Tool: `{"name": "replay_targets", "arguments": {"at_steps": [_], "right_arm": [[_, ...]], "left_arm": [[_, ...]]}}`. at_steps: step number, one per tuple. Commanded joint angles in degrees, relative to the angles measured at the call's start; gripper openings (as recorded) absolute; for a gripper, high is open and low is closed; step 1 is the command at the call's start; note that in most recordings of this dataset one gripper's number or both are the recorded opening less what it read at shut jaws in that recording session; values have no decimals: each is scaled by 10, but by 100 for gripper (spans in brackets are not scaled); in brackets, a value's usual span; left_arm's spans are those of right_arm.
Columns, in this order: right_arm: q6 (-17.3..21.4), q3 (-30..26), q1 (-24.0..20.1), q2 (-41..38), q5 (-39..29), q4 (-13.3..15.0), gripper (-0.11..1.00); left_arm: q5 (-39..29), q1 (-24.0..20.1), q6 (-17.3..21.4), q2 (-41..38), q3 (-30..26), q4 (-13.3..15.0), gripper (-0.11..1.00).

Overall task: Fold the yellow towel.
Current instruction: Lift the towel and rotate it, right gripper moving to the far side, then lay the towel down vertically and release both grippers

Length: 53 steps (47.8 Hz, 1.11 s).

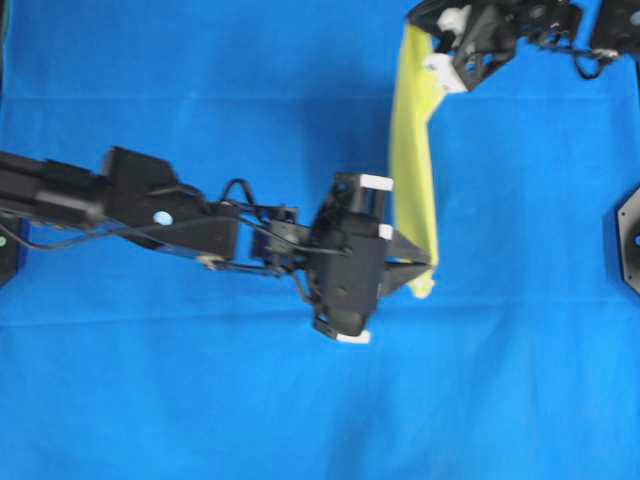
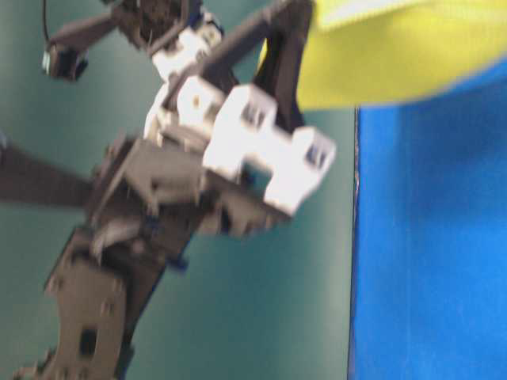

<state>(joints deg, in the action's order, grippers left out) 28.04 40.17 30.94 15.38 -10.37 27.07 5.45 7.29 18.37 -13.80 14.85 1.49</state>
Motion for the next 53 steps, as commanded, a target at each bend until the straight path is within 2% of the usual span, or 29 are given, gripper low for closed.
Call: {"name": "replay_targets", "arguments": {"at_steps": [1, 7, 13, 22, 31, 40, 53], "right_arm": [[-1, 11, 33, 40, -7, 4, 2], [-2, 31, 34, 60, -28, 4, 2], [-2, 32, 34, 47, -26, 4, 2], [-1, 4, 27, -26, 35, 4, 2], [-1, -57, 5, -110, 66, 4, 2], [-1, -104, -11, -160, 67, 4, 2], [-1, -110, -23, -176, 69, 4, 2]], "left_arm": [[5, 33, 4, -8, -46, -3, 2], [4, 27, 1, -33, -65, -2, 2], [3, 21, -11, -38, -54, -2, 2], [4, 16, -54, -25, 4, -2, 2], [7, 18, -96, 4, 78, -2, 2], [16, 22, -98, 23, 127, -2, 2], [17, 21, -97, 28, 137, -2, 2]]}}
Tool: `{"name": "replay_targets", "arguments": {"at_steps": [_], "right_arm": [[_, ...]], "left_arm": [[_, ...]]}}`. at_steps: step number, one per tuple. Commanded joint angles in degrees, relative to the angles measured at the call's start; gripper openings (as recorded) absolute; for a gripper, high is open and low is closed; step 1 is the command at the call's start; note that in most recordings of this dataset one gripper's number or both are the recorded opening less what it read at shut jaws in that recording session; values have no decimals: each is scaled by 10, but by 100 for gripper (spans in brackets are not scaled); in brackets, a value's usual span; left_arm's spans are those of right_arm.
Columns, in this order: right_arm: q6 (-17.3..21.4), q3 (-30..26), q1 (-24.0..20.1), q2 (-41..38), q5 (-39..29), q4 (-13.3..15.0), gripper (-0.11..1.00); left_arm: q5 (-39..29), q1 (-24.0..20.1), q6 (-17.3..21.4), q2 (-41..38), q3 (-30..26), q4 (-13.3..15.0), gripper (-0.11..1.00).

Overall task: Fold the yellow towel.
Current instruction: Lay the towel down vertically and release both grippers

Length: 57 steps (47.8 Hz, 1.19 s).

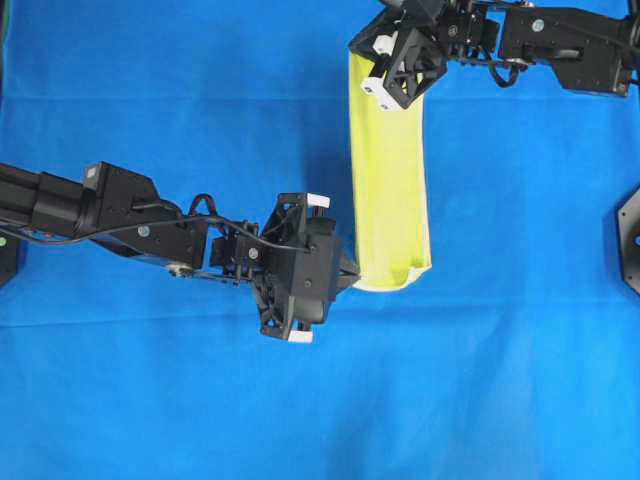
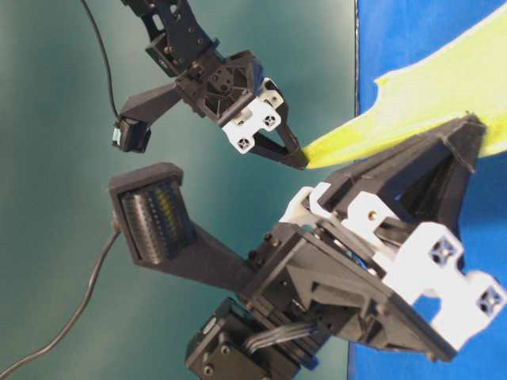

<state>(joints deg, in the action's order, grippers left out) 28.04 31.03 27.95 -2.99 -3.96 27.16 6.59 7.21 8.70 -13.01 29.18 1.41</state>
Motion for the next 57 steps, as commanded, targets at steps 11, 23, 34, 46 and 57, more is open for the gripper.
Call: {"name": "replay_targets", "arguments": {"at_steps": [11, 23, 34, 46, 57], "right_arm": [[-3, -11, 7, 4, 4, 4, 2], [-15, -11, 5, -10, 15, 4, 12], [-26, -11, 5, -8, 27, 4, 62], [-26, -8, 5, 30, 13, 4, 56], [-26, 21, 5, 99, 5, 4, 56]], "left_arm": [[5, 18, 6, 20, -5, -1, 3], [4, 17, 18, 21, -5, -1, 37], [-11, 14, 33, 30, -4, -1, 61], [-79, 13, 37, 82, 11, -1, 60], [-105, 10, 37, 168, 63, -1, 60]]}}
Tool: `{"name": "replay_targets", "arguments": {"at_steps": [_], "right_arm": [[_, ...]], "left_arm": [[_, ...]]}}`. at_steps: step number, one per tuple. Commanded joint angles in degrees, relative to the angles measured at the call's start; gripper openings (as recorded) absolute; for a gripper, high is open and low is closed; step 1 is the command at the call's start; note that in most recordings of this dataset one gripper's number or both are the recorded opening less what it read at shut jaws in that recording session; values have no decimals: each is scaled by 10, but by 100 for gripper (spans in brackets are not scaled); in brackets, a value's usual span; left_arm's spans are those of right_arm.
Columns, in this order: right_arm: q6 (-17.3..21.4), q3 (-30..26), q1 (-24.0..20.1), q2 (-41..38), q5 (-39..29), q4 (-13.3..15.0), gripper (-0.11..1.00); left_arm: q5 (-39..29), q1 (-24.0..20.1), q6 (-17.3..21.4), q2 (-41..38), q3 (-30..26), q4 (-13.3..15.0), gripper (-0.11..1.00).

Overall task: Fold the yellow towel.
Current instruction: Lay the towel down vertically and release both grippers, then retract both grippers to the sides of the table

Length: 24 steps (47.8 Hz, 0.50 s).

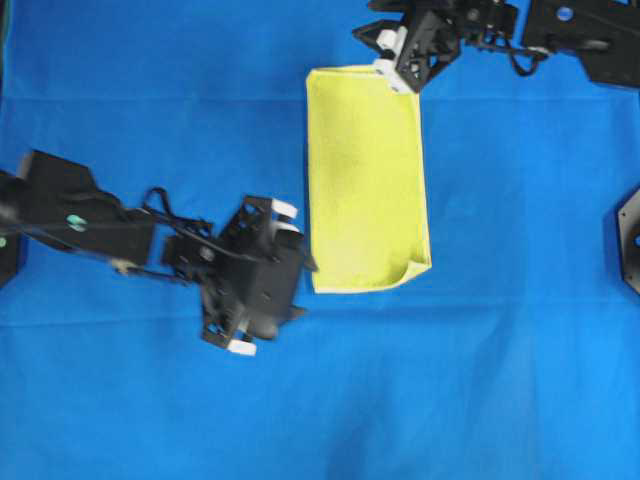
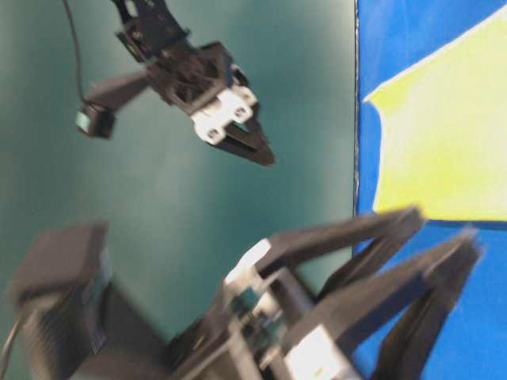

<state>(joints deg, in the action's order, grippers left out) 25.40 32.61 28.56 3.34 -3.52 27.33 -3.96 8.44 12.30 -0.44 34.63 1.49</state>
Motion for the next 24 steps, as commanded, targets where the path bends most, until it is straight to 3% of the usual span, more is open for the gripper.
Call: {"name": "replay_targets", "arguments": {"at_steps": [1, 10, 24], "right_arm": [[2, 14, -2, 47, 2, 2, 56], [11, 95, -9, 134, 20, -8, 56], [32, 217, -61, 291, 52, -27, 56]], "left_arm": [[1, -3, 1, 49, 14, -2, 60], [28, -14, -15, 120, 78, -2, 60], [149, -63, -55, 229, 195, -1, 60]]}}
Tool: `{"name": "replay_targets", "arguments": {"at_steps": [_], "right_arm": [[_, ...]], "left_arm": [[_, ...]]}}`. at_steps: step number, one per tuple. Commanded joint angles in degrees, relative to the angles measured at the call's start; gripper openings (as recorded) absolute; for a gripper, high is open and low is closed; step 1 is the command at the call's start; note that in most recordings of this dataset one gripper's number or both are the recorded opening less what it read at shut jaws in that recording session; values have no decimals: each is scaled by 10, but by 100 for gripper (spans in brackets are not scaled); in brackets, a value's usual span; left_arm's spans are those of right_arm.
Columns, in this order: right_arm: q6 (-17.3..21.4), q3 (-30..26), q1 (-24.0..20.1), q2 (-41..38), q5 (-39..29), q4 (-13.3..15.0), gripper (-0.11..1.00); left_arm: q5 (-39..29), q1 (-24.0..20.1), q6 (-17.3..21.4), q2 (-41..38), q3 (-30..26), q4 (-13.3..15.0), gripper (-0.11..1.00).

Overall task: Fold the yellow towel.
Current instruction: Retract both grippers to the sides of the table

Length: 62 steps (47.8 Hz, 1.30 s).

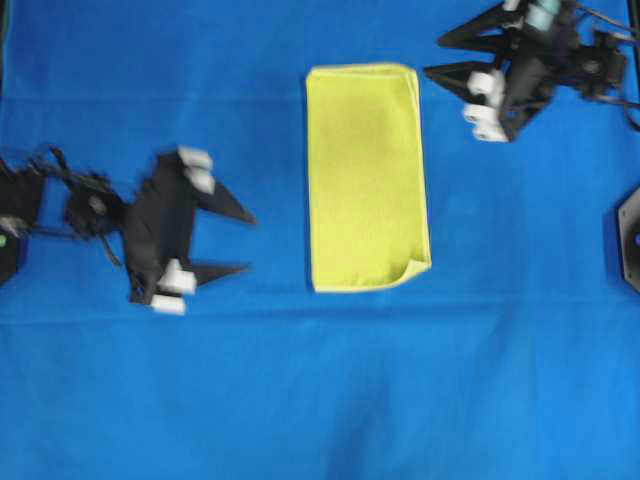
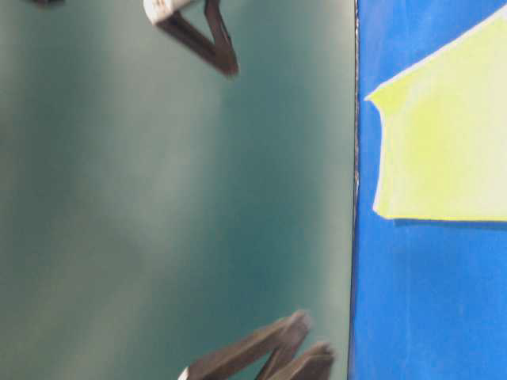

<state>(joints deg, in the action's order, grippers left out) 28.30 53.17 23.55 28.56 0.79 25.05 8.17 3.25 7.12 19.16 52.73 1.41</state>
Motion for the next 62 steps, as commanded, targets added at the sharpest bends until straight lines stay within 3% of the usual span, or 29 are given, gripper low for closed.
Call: {"name": "replay_targets", "arguments": {"at_steps": [1, 12, 21, 49, 55, 62], "right_arm": [[4, 18, -13, 48, 9, -4, 56], [17, 103, -21, 143, 23, -14, 56], [30, 144, -21, 145, 58, -20, 56], [31, 128, -21, 121, 61, -19, 56], [31, 100, -18, 104, 43, -20, 56], [19, 54, 0, 47, 13, -12, 56]], "left_arm": [[32, -15, -6, 41, 21, 0, 60], [54, -50, -39, 135, 96, 0, 60], [69, -60, -55, 178, 128, 0, 60], [71, -70, -58, 155, 118, 0, 60], [99, -81, -57, 139, 105, 1, 60], [128, -126, -53, 74, 73, 0, 60]]}}
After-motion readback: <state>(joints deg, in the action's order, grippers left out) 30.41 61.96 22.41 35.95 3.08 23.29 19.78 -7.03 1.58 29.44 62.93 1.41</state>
